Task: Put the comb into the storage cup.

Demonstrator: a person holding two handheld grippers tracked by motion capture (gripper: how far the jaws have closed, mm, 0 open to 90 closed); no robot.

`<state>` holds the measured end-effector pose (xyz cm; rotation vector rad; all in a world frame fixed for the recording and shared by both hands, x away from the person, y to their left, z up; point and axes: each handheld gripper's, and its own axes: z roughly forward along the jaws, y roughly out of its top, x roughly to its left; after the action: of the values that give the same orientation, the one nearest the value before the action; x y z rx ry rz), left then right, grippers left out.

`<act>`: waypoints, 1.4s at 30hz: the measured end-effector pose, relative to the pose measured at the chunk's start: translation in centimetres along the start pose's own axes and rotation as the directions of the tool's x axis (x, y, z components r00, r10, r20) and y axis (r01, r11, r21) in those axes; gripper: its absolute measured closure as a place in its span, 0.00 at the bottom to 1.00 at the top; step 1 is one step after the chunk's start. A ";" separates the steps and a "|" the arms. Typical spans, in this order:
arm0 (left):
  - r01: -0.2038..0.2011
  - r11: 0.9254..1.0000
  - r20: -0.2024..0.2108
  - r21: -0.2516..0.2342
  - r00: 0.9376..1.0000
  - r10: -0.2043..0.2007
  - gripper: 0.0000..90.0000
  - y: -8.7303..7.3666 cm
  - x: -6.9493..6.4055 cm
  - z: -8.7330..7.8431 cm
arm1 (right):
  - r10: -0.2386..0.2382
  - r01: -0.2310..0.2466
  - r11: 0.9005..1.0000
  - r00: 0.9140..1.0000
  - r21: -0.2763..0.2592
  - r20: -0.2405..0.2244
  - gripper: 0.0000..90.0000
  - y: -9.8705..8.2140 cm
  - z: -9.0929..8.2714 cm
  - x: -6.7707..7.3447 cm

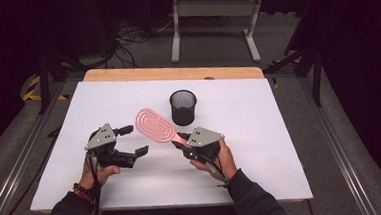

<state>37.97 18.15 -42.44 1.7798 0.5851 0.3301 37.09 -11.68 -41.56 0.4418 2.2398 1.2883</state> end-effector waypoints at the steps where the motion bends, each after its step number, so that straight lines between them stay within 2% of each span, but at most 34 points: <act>1: 0.019 1.000 0.000 -0.009 1.000 -0.019 0.12 0.2 0.0 0.2 | 0.004 -0.004 1.000 1.000 -0.003 -0.004 0.77 0.0 0.0 0.0; 3: 0.033 0.999 -0.004 -0.014 0.999 -0.033 0.12 0.3 0.0 0.4 | 0.010 -0.010 1.000 1.000 -0.006 -0.009 0.77 -0.1 0.1 0.1; 4: 0.063 0.998 -0.007 -0.023 0.998 -0.063 0.12 0.5 0.1 0.8 | 0.008 -0.008 1.000 1.000 -0.007 -0.009 0.77 -0.2 0.2 0.1; 7: 0.122 0.992 -0.003 -0.030 0.993 -0.122 0.15 0.7 0.1 1.4 | 0.003 -0.003 1.000 1.000 -0.011 -0.007 0.77 -0.3 0.3 0.3; 13: 0.145 0.988 -0.003 -0.061 0.989 -0.145 0.24 1.1 -0.3 2.1 | -0.002 0.002 1.000 1.000 -0.012 0.000 0.77 -0.4 0.5 0.4; 15: 0.169 0.983 0.001 -0.078 0.986 -0.169 0.27 1.4 -0.4 2.4 | -0.006 0.006 1.000 1.000 -0.018 0.000 0.77 -0.4 0.6 0.5; 17: 0.173 0.981 0.001 -0.086 0.985 -0.173 0.30 1.5 -0.4 2.5 | -0.011 0.011 1.000 1.000 -0.018 0.003 0.77 -0.4 0.7 0.6; 19: 0.192 0.976 -0.005 -0.100 0.981 -0.194 0.32 1.6 -0.5 2.6 | -0.025 0.025 1.000 1.000 -0.011 0.006 0.77 -0.5 0.9 0.9; 20: 0.195 0.975 -0.006 -0.107 0.980 -0.197 0.34 1.7 -0.5 2.6 | -0.036 0.036 0.999 0.999 -0.010 0.021 0.77 -0.6 1.0 1.1; 21: 0.210 0.970 -0.003 -0.120 0.977 -0.212 0.36 1.7 -0.5 2.6 | -0.035 0.035 0.999 0.999 -0.011 0.024 0.77 -0.6 1.0 1.1; 22: 0.209 0.969 -0.009 -0.128 0.977 -0.212 0.41 1.8 -0.5 2.6 | -0.029 0.030 0.999 0.999 -0.015 0.024 0.77 -0.7 1.0 1.0; 23: 0.216 0.965 -0.020 -0.147 0.975 -0.221 0.42 1.9 -0.6 2.5 | -0.030 0.030 0.999 0.999 -0.017 0.027 0.77 -0.7 1.0 1.0; 26: 0.218 0.959 -0.027 -0.181 0.974 -0.227 0.51 2.1 -0.8 2.3 | -0.027 0.028 0.999 0.999 -0.021 0.042 0.77 -0.7 1.0 1.0; 29: 0.202 0.958 -0.009 -0.202 0.978 -0.208 0.57 2.4 -1.2 2.1 | -0.022 0.023 1.000 0.999 -0.021 0.046 0.77 -0.8 1.1 1.0; 31: 0.180 0.960 -0.001 -0.216 0.983 -0.185 0.60 2.7 -1.6 2.1 | -0.022 0.023 1.000 0.999 -0.018 0.046 0.77 -0.9 1.2 1.0; 34: 0.160 0.963 -0.005 -0.217 0.986 -0.165 0.62 3.1 -2.0 2.2 | -0.022 0.023 1.000 0.999 -0.015 0.049 0.77 -1.0 1.3 1.1; 42: 0.144 0.965 0.018 -0.218 0.989 -0.144 0.66 3.7 -2.8 2.6 | -0.012 0.013 1.000 0.999 -0.008 0.050 0.77 -1.2 1.5 1.1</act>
<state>37.77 13.82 -39.47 1.5169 0.6476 0.2812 37.05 -10.69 -43.52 0.4508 2.1921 1.2664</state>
